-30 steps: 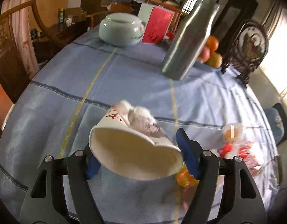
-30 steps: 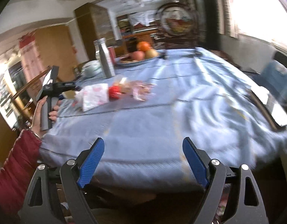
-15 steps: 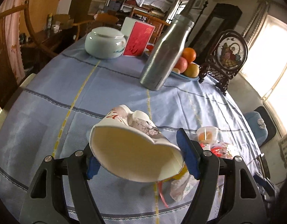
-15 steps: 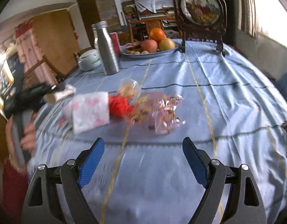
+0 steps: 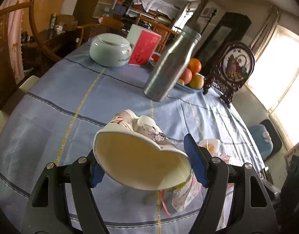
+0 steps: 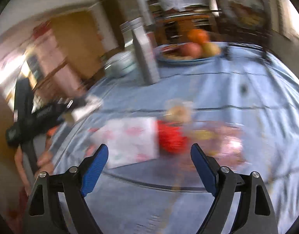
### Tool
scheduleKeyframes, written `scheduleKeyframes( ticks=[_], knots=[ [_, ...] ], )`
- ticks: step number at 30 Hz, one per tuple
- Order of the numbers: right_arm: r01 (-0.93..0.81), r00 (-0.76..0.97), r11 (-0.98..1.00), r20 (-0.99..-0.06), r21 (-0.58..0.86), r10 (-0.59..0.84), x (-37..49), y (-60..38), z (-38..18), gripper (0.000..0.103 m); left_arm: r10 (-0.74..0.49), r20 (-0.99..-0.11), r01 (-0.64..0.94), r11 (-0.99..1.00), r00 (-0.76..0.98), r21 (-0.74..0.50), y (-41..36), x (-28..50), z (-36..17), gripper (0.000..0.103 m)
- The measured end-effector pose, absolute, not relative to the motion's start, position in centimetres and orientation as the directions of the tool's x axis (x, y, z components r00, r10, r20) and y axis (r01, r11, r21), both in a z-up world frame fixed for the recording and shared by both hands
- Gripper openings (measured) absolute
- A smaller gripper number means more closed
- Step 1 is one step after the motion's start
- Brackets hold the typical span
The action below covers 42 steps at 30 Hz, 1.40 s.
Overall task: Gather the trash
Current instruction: 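Grasp the white tissue with the right tool while the left tool holds the cup, then carry the cup and tissue to the red basket and open both tools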
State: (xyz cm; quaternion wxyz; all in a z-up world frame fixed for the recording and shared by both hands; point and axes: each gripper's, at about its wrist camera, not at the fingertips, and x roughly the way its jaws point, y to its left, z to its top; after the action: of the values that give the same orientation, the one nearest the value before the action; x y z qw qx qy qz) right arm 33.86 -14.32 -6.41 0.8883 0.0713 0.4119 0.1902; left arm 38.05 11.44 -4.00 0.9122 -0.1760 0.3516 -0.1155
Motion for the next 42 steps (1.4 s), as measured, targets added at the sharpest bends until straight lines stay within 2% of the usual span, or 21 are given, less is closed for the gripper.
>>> scheduleKeyframes(
  ticks=[2, 5, 9, 10, 11, 12, 21, 27, 32, 42],
  knots=[
    [-0.318, 0.567, 0.908, -0.713, 0.274, 0.413, 34.6, -12.2, -7.1, 0.094, -0.323, -0.594, 0.069, 0.910, 0.736, -0.409, 12.0, 37.9, -3.9, 0.071],
    [-0.351, 0.531, 0.905, -0.744, 0.242, 0.405, 36.1, -9.8, -8.2, 0.094, -0.322, -0.589, 0.046, 0.900, 0.741, -0.434, 12.8, 37.9, -4.0, 0.071],
    [-0.351, 0.527, 0.930, -0.797, 0.110, 0.293, 37.2, -7.4, -9.8, 0.091, -0.333, -0.593, 0.039, 0.891, 0.733, -0.452, 13.0, 38.2, -4.1, 0.071],
    [-0.361, 0.510, 0.927, -0.810, 0.105, 0.290, 37.4, -7.1, -10.2, 0.069, -0.334, -0.594, 0.039, 0.891, 0.732, -0.452, 13.0, 38.2, -4.2, 0.071],
    [-0.374, 0.485, 0.917, -0.815, 0.135, 0.318, 37.4, -7.1, -10.3, 0.020, -0.336, -0.595, 0.041, 0.891, 0.730, -0.453, 13.0, 38.2, -4.2, 0.071],
    [-0.373, 0.467, 0.910, -0.811, 0.181, 0.352, 37.0, -7.8, -10.4, 0.004, -0.337, -0.596, 0.042, 0.891, 0.729, -0.452, 12.9, 38.2, -4.2, 0.071],
    [-0.368, 0.624, 0.898, -0.652, 0.241, 0.431, 29.2, -13.2, -3.8, 0.005, -0.365, -0.569, 0.067, 0.877, 0.737, -0.476, 12.9, 37.8, -4.1, 0.071],
    [-0.315, 0.667, 0.873, -0.567, 0.372, 0.482, 24.1, -19.4, -1.2, 0.005, -0.416, -0.532, 0.135, 0.863, 0.737, -0.487, 12.5, 37.0, -3.7, 0.071],
    [-0.224, 0.750, 0.909, -0.533, 0.352, 0.392, 19.6, -24.2, 0.0, 0.005, -0.493, -0.513, 0.201, 0.829, 0.703, -0.522, 12.1, 34.7, -3.8, 0.071],
    [-0.028, 0.822, 0.924, -0.517, 0.382, 0.238, 11.1, -32.7, -1.5, 0.005, -0.557, -0.494, 0.339, 0.818, 0.667, -0.465, 7.6, 28.1, -0.6, 0.071]
  ],
)
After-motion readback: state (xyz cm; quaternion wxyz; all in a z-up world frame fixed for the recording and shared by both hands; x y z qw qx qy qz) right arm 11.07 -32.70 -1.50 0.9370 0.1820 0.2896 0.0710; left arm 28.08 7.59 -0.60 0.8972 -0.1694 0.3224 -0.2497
